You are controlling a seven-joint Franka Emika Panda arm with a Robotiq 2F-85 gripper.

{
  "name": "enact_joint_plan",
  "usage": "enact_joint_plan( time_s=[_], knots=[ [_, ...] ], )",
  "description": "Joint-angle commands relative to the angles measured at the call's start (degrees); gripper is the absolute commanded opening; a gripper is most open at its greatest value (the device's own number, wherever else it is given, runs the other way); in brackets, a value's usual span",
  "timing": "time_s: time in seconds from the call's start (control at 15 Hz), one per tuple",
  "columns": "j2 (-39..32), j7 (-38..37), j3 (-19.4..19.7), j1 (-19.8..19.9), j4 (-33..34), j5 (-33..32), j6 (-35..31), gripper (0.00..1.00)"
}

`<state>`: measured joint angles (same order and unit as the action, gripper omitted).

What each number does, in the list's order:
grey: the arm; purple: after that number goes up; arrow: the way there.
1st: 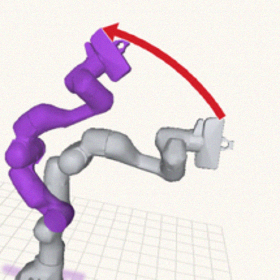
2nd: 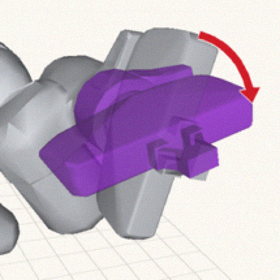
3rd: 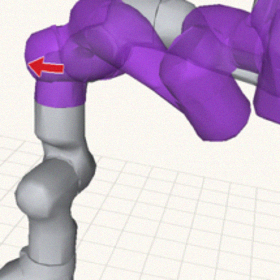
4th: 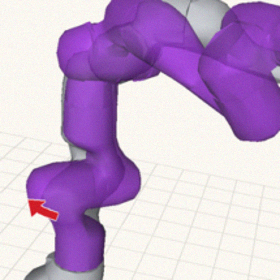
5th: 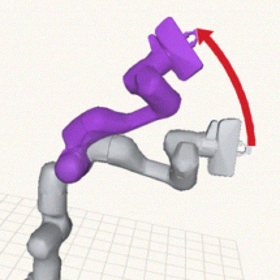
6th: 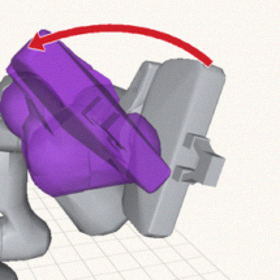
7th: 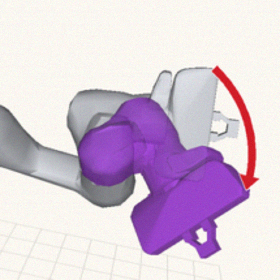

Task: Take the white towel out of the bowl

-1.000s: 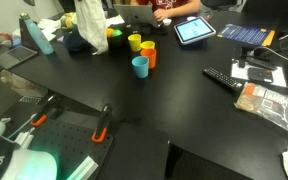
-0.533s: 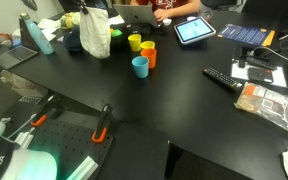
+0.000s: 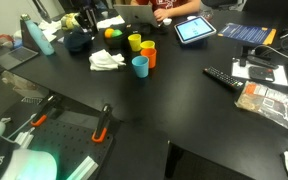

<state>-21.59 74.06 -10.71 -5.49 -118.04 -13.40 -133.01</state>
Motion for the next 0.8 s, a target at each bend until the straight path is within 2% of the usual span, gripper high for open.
enact_joint_plan(
  time_s=[0.0,0.27,0.4,0.73],
  knots=[
    [-1.39,2.53,-0.39,0.16,1.26,0.47,2.92,0.7],
    [-5.62,0.86,0.55,-1.13,4.18,-3.04,-0.53,0.99],
    [-8.39,2.77,0.88,-2.16,6.53,-6.61,-1.85,1.0],
    [-16.92,3.09,1.83,-6.65,16.82,-13.6,7.44,1.0]
  ],
)
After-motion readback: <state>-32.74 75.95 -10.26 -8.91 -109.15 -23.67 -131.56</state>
